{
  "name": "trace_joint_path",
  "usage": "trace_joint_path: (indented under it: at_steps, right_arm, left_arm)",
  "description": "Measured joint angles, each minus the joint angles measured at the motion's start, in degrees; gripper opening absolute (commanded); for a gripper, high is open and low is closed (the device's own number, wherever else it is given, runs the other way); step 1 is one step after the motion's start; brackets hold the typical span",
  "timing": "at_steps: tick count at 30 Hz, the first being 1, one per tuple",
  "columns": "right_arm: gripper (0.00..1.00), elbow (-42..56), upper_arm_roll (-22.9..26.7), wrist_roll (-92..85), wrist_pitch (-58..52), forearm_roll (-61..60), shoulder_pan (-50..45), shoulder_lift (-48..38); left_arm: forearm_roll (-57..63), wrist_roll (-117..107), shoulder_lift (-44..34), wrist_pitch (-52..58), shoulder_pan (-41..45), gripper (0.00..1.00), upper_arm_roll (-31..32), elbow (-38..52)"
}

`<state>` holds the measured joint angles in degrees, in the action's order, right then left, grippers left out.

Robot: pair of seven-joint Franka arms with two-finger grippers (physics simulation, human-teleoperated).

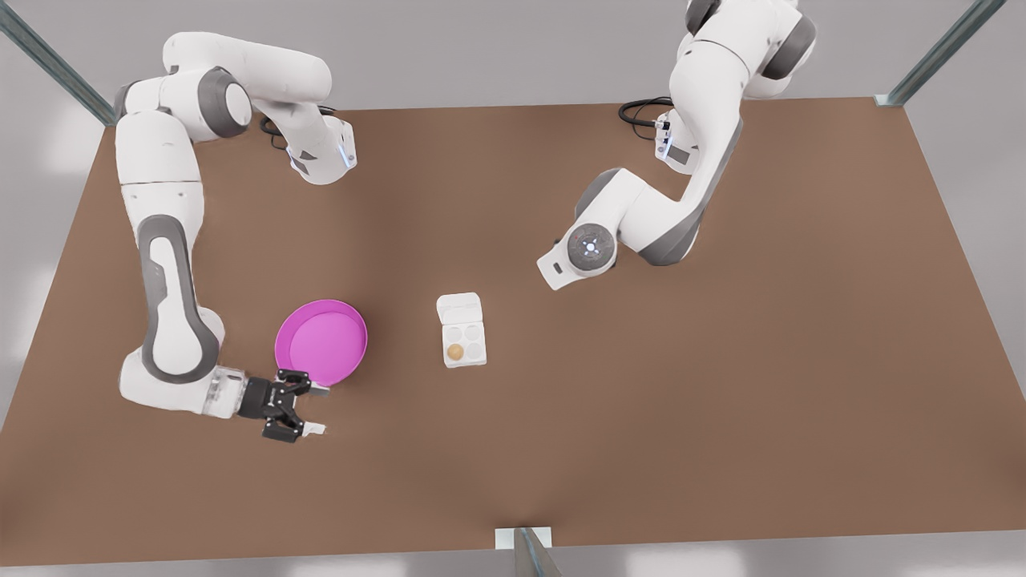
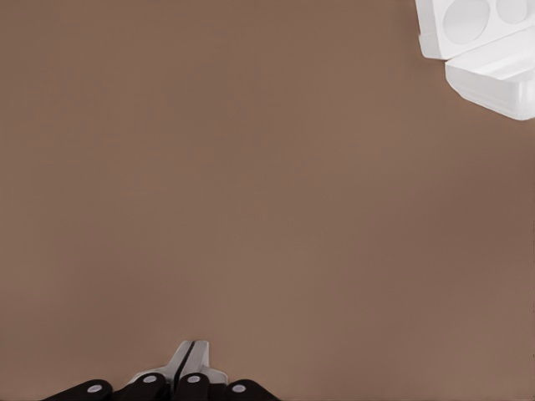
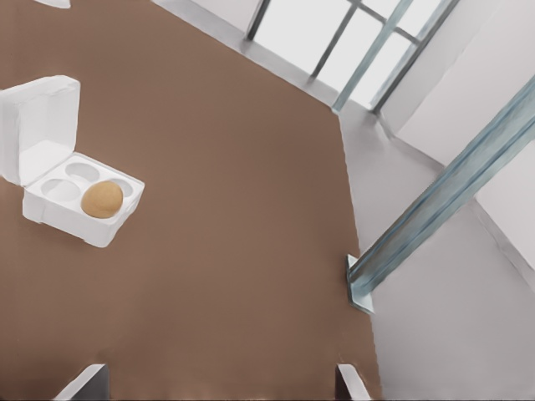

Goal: Pack egg into the box and close the box lid

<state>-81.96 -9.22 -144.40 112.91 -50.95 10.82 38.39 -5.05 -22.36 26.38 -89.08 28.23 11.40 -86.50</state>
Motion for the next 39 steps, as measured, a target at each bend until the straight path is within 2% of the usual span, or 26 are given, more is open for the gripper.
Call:
trace_joint_path:
  at_steps: [3,5,7,9,12,15,26,39]
  right_arm:
    - [1.0,9.81,1.09,20.27,-10.18,30.76,-5.26,-4.46]
    - [1.0,12.04,1.06,34.73,-17.86,45.39,-11.56,-12.37]
    - [1.0,12.71,0.87,47.76,-25.17,53.78,-14.19,-20.5]
    - [1.0,9.05,0.86,59.46,-31.03,57.7,-14.06,-29.39]
    - [1.0,-3.68,0.82,74.75,-34.68,60.18,-13.25,-40.62]
    - [1.0,-7.93,0.84,87.69,-35.66,61.09,-12.92,-43.29]
    - [1.0,-8.59,1.09,120.24,-36.62,61.49,-12.27,-42.71]
    - [1.0,-8.5,1.25,140.09,-36.68,60.35,-12.33,-42.26]
  left_arm:
    - [-0.78,-3.75,3.83,-4.74,0.68,0.21,2.53,0.21]
    - [-0.86,-6.62,6.25,-7.42,2.3,0.21,4.04,1.88]
    - [-0.79,-9.6,8.5,-9.82,4.78,0.21,4.43,3.83]
    - [-0.7,-12.74,11.47,-11.83,7.43,0.21,4.51,7.74]
    - [-0.7,-17.46,15.05,-14.12,10.28,0.21,4.42,11.46]
    - [-0.65,-21.88,19.22,-16.64,12.5,0.21,4.01,15.34]
    - [0.76,-32.89,26.42,-26.89,14.8,0.21,2.26,20.71]
    - [1.43,-38.14,30.34,-30.75,15.98,0.21,2.13,26.29]
